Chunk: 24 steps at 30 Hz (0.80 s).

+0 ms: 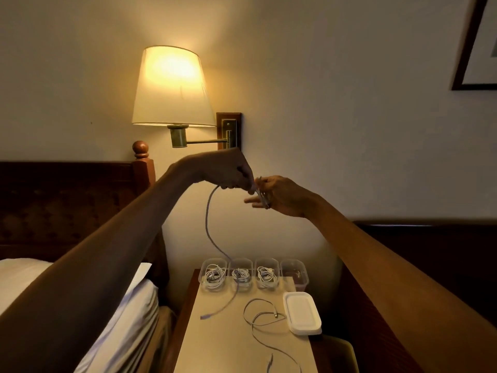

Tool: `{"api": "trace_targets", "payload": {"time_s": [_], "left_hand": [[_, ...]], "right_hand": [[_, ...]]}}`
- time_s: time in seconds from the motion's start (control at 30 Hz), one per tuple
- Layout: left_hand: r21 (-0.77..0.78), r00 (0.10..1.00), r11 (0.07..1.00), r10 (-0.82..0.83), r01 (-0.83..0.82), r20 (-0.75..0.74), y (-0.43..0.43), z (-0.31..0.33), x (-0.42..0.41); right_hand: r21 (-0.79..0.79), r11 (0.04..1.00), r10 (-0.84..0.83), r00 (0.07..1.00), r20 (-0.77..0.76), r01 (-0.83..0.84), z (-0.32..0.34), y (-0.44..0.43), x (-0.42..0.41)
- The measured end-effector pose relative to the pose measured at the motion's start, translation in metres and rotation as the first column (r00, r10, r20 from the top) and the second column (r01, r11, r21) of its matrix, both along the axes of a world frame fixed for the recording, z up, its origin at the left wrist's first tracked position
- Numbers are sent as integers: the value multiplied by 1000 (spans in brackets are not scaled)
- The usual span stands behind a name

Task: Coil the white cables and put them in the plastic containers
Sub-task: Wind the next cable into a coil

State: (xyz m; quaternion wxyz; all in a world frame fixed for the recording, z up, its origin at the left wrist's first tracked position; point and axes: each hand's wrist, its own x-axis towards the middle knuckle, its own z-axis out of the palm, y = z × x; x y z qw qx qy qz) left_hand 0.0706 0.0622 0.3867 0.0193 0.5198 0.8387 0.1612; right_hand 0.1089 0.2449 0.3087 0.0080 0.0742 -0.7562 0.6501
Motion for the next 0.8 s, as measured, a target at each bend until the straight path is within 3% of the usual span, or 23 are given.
{"api": "trace_targets", "payload": {"time_s": [0.17, 0.3, 0.43, 0.7, 0.8], "left_hand": [[220, 999, 975, -20, 29, -42, -9, 8, -10], [367, 1000, 930, -16, 14, 1, -16, 2, -25], [478, 1000, 878, -18, 8, 16, -16, -12, -31], [486, 986, 865, 51, -124, 160, -18, -44, -51], [450, 919, 883, -61, -132, 389, -24, -60, -54]], "right_hand": [[-146, 955, 281, 947, 156, -260, 1, -5, 17], [-362, 880, 383, 911, 154, -309, 10, -11, 25], [-390, 863, 409, 897, 166, -322, 11, -14, 28], [-508, 808, 405, 908, 111, -298, 11, -18, 36], [-553, 779, 391, 918, 63, -294, 9, -17, 29]]}}
